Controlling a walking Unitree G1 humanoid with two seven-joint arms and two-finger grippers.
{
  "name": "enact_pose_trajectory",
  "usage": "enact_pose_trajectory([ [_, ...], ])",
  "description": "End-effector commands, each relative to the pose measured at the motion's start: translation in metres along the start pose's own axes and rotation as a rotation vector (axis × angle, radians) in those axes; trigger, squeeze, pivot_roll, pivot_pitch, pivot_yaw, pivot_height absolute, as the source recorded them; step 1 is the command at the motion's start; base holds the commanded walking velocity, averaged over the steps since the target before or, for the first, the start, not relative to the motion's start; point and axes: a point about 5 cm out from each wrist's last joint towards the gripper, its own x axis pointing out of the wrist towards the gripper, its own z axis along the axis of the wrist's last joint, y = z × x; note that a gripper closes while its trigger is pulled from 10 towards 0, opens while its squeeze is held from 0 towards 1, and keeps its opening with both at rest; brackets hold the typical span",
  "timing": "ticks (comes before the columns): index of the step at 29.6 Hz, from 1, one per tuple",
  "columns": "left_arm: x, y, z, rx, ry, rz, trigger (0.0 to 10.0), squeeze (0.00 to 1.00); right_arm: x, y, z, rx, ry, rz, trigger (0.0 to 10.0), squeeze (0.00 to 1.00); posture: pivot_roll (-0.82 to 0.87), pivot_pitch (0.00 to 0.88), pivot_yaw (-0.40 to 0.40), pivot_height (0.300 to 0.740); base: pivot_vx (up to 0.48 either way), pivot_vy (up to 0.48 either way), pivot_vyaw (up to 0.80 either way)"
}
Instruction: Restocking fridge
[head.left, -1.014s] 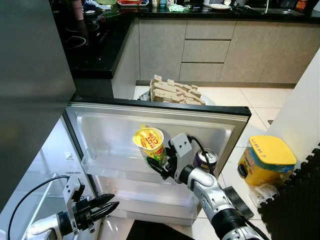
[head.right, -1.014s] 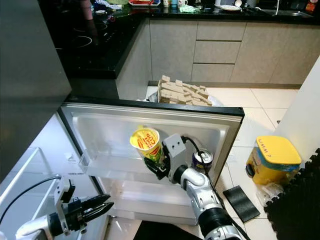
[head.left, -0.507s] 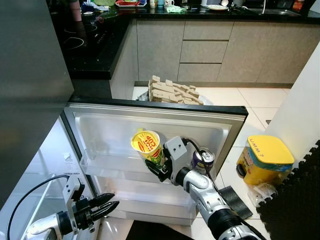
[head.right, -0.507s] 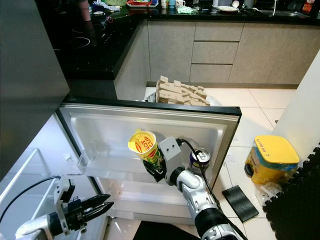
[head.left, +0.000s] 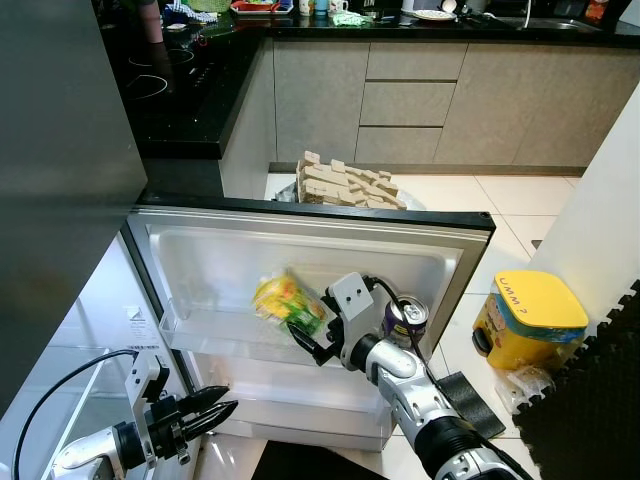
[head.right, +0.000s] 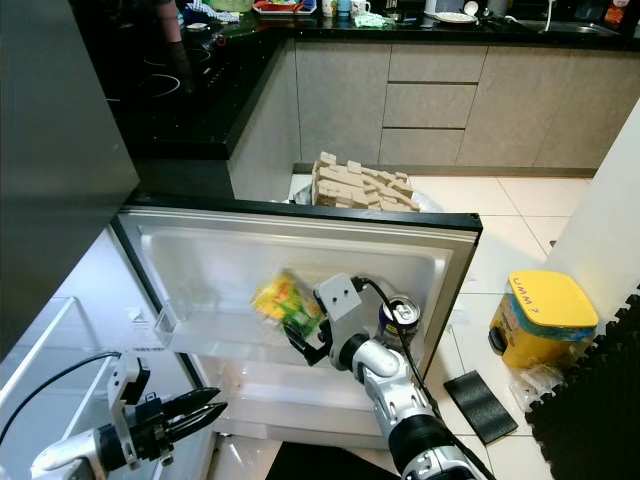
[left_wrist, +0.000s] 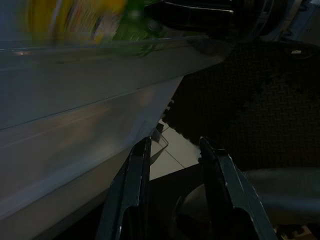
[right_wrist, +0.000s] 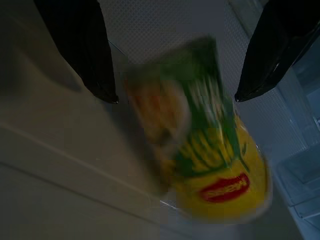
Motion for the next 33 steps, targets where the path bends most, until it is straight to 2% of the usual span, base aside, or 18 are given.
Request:
enact_pose_trajectory([
  [1, -0.007, 0.004, 0.006, 0.024, 0.012, 0.014, 10.0, 0.00, 0.000, 0.001, -0.004, 0.010, 0.018, 0.003, 10.0, 0.64, -0.06, 0.000, -0.029, 0.740, 0.000, 0.000, 0.00],
  [3, -0.007, 0.004, 0.006, 0.024, 0.012, 0.014, 10.0, 0.00, 0.000, 0.001, -0.004, 0.010, 0.018, 0.003, 10.0, 0.64, -0.06, 0.000, -0.029, 0.740, 0.000, 0.000, 0.00],
  [5, -0.007, 0.005, 0.008, 0.027, 0.010, 0.018, 10.0, 0.00, 0.000, 0.000, -0.002, 0.014, 0.011, 0.007, 10.0, 0.56, -0.06, 0.000, -0.029, 0.740, 0.000, 0.000, 0.00],
  [9, -0.007, 0.005, 0.007, 0.028, 0.010, 0.021, 10.0, 0.00, -0.001, -0.002, 0.002, 0.010, 0.003, 0.020, 10.0, 0.52, -0.06, 0.000, -0.029, 0.740, 0.000, 0.000, 0.00],
  [12, -0.006, 0.006, 0.009, 0.029, -0.004, 0.021, 10.0, 0.00, -0.001, -0.001, 0.015, 0.012, -0.057, 0.076, 10.0, 0.20, -0.06, 0.000, -0.029, 0.740, 0.000, 0.000, 0.00],
  [13, -0.006, 0.006, 0.009, 0.029, -0.004, 0.021, 10.0, 0.00, -0.001, -0.001, 0.015, 0.012, -0.057, 0.076, 10.0, 0.20, -0.06, 0.000, -0.029, 0.740, 0.000, 0.000, 0.00],
  [14, -0.006, 0.006, 0.011, 0.031, -0.014, 0.024, 10.0, 0.00, -0.002, 0.001, 0.021, 0.017, -0.086, 0.127, 10.0, 0.00, -0.06, 0.000, -0.029, 0.740, 0.000, 0.000, 0.00],
  [15, -0.006, 0.006, 0.011, 0.031, -0.014, 0.024, 10.0, 0.00, -0.002, 0.001, 0.021, 0.017, -0.086, 0.127, 10.0, 0.00, -0.06, 0.000, -0.029, 0.740, 0.000, 0.000, 0.00],
  [16, -0.007, 0.007, 0.012, 0.032, -0.020, 0.026, 10.0, 0.00, -0.005, 0.003, 0.026, 0.014, -0.110, 0.182, 10.0, 0.00, -0.06, 0.000, -0.029, 0.740, 0.000, 0.000, 0.00],
  [18, -0.007, 0.007, 0.012, 0.032, -0.020, 0.026, 10.0, 0.00, -0.005, 0.003, 0.026, 0.014, -0.110, 0.182, 10.0, 0.00, -0.06, 0.000, -0.029, 0.740, 0.000, 0.000, 0.00],
  [20, -0.007, 0.008, 0.012, 0.029, -0.025, 0.029, 10.0, 0.00, -0.012, 0.010, 0.034, 0.000, -0.135, 0.312, 10.0, 0.00, -0.07, 0.000, -0.030, 0.740, 0.000, 0.000, 0.00],
  [25, -0.007, 0.006, 0.007, 0.003, -0.020, 0.032, 10.0, 0.00, -0.026, 0.021, 0.042, -0.007, -0.146, 0.499, 10.0, 0.00, -0.07, 0.000, -0.029, 0.740, 0.000, 0.000, 0.00],
  [33, -0.008, 0.004, -0.002, -0.036, -0.010, 0.039, 10.0, 0.00, -0.039, 0.032, 0.047, 0.000, -0.151, 0.646, 10.0, 0.00, -0.07, 0.000, -0.027, 0.740, 0.000, 0.000, 0.00],
])
